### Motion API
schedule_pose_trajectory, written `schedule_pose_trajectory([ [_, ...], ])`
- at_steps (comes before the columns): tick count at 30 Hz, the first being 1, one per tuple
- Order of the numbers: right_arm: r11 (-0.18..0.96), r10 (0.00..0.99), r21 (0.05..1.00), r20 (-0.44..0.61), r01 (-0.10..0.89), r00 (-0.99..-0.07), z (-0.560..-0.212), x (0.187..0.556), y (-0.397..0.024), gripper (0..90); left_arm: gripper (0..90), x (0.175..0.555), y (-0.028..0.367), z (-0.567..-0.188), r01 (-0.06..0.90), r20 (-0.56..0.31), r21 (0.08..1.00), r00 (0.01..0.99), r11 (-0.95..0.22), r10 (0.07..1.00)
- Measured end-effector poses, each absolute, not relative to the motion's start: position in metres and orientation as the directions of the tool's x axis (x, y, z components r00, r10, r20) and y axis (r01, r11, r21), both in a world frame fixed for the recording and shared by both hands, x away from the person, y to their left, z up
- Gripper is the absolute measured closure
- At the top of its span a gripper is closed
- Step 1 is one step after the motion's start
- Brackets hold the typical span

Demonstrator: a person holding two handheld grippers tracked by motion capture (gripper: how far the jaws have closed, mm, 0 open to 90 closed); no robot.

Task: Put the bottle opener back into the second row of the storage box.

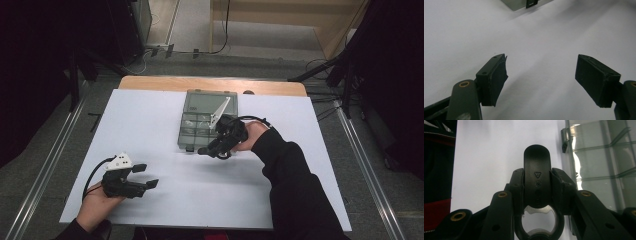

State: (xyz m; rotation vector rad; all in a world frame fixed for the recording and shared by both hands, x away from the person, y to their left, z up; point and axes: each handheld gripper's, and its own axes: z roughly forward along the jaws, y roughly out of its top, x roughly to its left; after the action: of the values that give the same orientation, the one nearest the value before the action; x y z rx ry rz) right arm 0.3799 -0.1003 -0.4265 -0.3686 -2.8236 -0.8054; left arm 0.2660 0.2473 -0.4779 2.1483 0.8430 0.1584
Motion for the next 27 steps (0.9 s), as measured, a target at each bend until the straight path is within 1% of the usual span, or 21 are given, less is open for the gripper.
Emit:
schedule_pose_trajectory([
  [2, 0.822, 0.185, 0.493, 0.239, 0.283, -0.953, -0.426, 0.382, -0.101, 65.7, 24.9, 0.266, 0.247, -0.478, 0.517, -0.165, 0.726, 0.771, -0.453, 0.616],
  [6, 0.787, 0.216, 0.515, 0.285, 0.340, -0.934, -0.423, 0.394, -0.107, 65.7, 24.9, 0.265, 0.246, -0.478, 0.515, -0.166, 0.724, 0.776, -0.458, 0.609],
  [8, 0.780, 0.223, 0.520, 0.288, 0.348, -0.931, -0.423, 0.396, -0.107, 65.7, 24.9, 0.265, 0.247, -0.478, 0.514, -0.166, 0.724, 0.777, -0.460, 0.607],
  [17, 0.795, 0.259, 0.491, 0.258, 0.357, -0.931, -0.423, 0.408, -0.103, 65.7, 24.9, 0.265, 0.247, -0.478, 0.517, -0.173, 0.724, 0.776, -0.456, 0.606],
  [27, 0.794, 0.291, 0.491, 0.213, 0.359, -0.933, -0.428, 0.419, -0.095, 65.6, 24.9, 0.265, 0.247, -0.478, 0.516, -0.173, 0.725, 0.778, -0.457, 0.605],
])
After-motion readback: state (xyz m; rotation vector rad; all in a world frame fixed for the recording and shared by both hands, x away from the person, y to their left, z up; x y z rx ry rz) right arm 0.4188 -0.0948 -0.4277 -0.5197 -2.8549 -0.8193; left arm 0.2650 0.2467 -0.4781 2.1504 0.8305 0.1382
